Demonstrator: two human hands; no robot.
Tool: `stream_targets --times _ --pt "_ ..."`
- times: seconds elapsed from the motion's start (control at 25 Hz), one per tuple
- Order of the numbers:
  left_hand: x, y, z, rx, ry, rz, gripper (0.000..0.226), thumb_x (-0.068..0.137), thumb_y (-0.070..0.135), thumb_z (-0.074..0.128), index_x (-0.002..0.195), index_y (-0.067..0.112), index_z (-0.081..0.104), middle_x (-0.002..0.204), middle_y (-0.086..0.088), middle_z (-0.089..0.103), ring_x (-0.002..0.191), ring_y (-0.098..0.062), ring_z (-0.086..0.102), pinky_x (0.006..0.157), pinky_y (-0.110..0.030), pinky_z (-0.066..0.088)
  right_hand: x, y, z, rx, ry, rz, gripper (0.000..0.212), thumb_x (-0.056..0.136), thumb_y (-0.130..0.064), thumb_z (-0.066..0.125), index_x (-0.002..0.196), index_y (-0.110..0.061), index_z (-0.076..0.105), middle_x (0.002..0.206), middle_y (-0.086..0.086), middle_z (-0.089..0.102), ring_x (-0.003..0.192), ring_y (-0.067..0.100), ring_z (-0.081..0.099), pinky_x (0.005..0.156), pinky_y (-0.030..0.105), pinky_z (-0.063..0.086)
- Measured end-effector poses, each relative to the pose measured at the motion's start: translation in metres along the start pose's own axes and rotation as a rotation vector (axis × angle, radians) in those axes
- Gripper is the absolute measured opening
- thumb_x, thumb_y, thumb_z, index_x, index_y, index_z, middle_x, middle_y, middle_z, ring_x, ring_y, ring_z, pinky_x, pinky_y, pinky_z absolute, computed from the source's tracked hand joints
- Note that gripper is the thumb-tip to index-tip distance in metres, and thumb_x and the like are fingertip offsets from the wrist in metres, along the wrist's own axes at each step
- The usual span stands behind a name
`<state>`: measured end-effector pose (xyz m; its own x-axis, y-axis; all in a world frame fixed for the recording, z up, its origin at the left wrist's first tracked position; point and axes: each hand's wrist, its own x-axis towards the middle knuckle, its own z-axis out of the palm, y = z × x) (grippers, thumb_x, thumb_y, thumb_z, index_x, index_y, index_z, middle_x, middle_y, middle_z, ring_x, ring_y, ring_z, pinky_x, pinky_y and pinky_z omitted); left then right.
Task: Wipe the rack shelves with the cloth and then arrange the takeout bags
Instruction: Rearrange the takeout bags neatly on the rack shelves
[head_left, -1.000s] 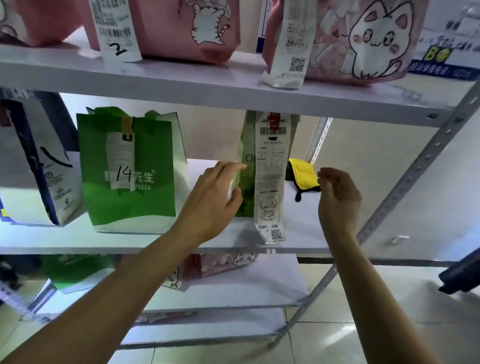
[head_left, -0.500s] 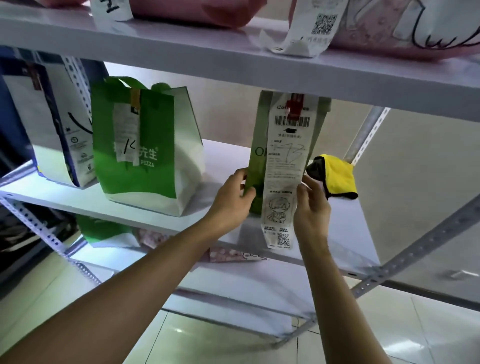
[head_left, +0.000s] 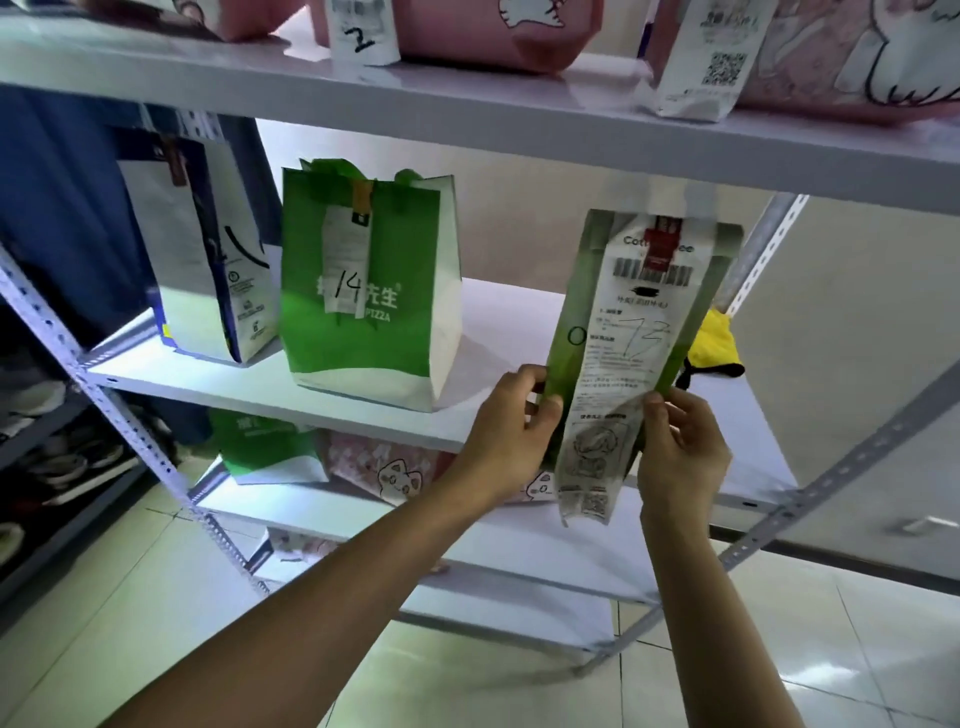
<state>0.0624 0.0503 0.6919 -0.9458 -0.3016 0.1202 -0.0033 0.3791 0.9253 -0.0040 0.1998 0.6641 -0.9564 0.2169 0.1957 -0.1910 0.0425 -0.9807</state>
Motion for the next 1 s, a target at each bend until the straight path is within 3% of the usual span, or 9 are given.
stream_targets --times 0.12,0.2,0.28,0.44,0.64,0.76,0.84,1.0 --pt "-0.033 -0.011 -0.031 -0.002 -0.051 0.033 0.028 0.103 0.029 0.048 0.129 0.021 0.051 0.130 -0.002 0.055 0.106 -0.014 0.060 0.084 -0.026 0.056 -0.048 -0.011 0.009 0.023 0.040 -0.013 0.017 0.093 -0.032 0.066 0.082 -0.045 0.068 0.082 -0.017 0.073 0.074 0.004 0.070 0.062 0.026 0.059" --pt "-0.054 -0.022 -0.052 -0.006 -0.090 0.045 0.031 0.103 0.030 0.049 0.132 0.020 0.049 0.130 -0.001 0.053 0.109 -0.017 0.060 0.093 -0.041 0.055 -0.079 -0.016 0.017 0.048 0.071 0.004 0.017 0.092 -0.030 0.067 0.081 -0.043 0.069 0.079 -0.014 0.073 0.074 0.005 0.070 0.065 0.028 0.059" --pt "-0.076 -0.036 -0.075 0.003 -0.097 0.057 0.033 0.102 0.031 0.050 0.133 0.021 0.049 0.128 -0.001 0.054 0.109 -0.018 0.060 0.095 -0.045 0.054 -0.114 -0.018 0.029 0.044 0.093 0.023 0.018 0.093 -0.028 0.067 0.081 -0.041 0.070 0.081 -0.010 0.073 0.076 0.007 0.070 0.067 0.027 0.059" --pt "-0.124 -0.079 -0.113 0.029 -0.105 0.042 0.026 0.100 0.031 0.053 0.125 0.023 0.052 0.122 0.002 0.054 0.105 -0.014 0.058 0.095 -0.043 0.052 -0.188 -0.001 0.051 0.008 0.067 0.086 0.017 0.096 -0.023 0.064 0.085 -0.035 0.069 0.084 -0.012 0.072 0.080 0.008 0.070 0.068 0.024 0.058" --pt "-0.188 -0.161 -0.141 -0.042 -0.101 -0.159 0.023 0.101 0.034 0.053 0.123 0.031 0.052 0.123 0.013 0.054 0.106 -0.002 0.058 0.092 -0.034 0.056 -0.274 0.054 0.074 -0.115 -0.012 0.218 0.009 0.097 -0.021 0.063 0.093 -0.027 0.069 0.089 -0.011 0.075 0.083 0.007 0.072 0.077 0.036 0.061" --pt "-0.213 -0.212 -0.146 -0.079 -0.021 -0.295 0.017 0.100 0.033 0.054 0.117 0.034 0.054 0.119 0.016 0.058 0.105 -0.004 0.060 0.088 -0.029 0.057 -0.309 0.096 0.087 -0.168 -0.091 0.301 0.009 0.096 -0.019 0.064 0.093 -0.024 0.070 0.089 -0.002 0.076 0.086 0.023 0.074 0.075 0.046 0.062" --pt "-0.224 -0.240 -0.147 -0.105 0.035 -0.388 0.013 0.100 0.031 0.055 0.112 0.034 0.056 0.115 0.016 0.061 0.100 -0.006 0.062 0.082 -0.028 0.058 -0.325 0.122 0.095 -0.192 -0.122 0.328 0.010 0.095 -0.014 0.065 0.092 -0.021 0.071 0.086 0.000 0.077 0.082 0.023 0.075 0.065 0.037 0.062" --pt "-0.240 -0.295 -0.147 -0.154 0.149 -0.522 0.009 0.096 0.034 0.060 0.103 0.039 0.057 0.110 0.018 0.063 0.093 -0.004 0.062 0.077 -0.025 0.058 -0.343 0.167 0.120 -0.230 -0.217 0.375 0.018 0.092 -0.007 0.067 0.085 -0.023 0.073 0.077 -0.007 0.076 0.067 0.005 0.072 0.054 0.012 0.052"
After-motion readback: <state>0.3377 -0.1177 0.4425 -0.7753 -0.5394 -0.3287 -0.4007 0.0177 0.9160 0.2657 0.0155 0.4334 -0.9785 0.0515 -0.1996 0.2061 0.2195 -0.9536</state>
